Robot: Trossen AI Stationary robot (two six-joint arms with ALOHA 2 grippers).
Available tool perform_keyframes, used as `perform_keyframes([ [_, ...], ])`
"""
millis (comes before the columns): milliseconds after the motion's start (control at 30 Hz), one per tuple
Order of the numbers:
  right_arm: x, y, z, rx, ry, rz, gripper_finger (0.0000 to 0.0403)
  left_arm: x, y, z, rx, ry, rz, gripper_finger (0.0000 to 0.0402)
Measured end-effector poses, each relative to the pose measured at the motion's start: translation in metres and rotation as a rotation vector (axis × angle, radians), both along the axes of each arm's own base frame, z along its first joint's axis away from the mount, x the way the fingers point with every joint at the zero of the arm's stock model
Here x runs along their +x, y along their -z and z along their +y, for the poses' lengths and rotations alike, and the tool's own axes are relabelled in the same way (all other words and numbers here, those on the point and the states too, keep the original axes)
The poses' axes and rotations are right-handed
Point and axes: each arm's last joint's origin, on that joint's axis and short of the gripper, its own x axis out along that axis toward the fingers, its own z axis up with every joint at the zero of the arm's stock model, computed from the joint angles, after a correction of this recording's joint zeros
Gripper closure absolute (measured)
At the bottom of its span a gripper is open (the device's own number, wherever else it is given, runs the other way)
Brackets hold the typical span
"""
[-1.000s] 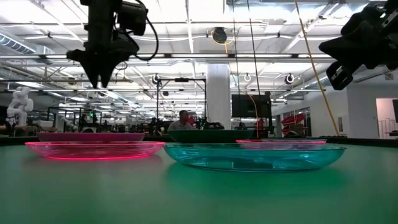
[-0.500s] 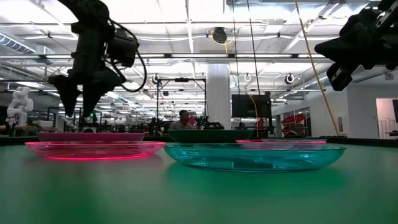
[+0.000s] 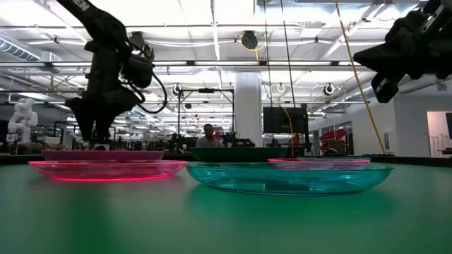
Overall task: Stack plastic plates
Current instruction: Stack the light pink plate on top of the dark green plate
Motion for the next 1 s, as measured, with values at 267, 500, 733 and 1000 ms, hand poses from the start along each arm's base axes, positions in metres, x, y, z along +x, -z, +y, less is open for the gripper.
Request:
perform_keyframes([
  [267,0.001,0.002,0.0,-0.006,0.0,0.02,0.0394,-0.003,0.012,-0.003,-0.011,0.015,-0.007,0.016],
  [500,0.003,0.003,0.0,-0.008,0.0,0.043,0.0394,-0.017,0.037,-0.015,-0.066,-0.045,0.045,0.0161],
  [733,0.004,0.006,0.0,-0.011,0.0,0.069,0.0394,-0.011,0.039,-0.013,-0.037,-0.048,-0.008,0.0186],
  [1000,0.005,0.007,0.001,-0.013,0.0,0.086,0.0394,0.005,0.045,-0.014,0.065,-0.035,-0.03,0.0296],
])
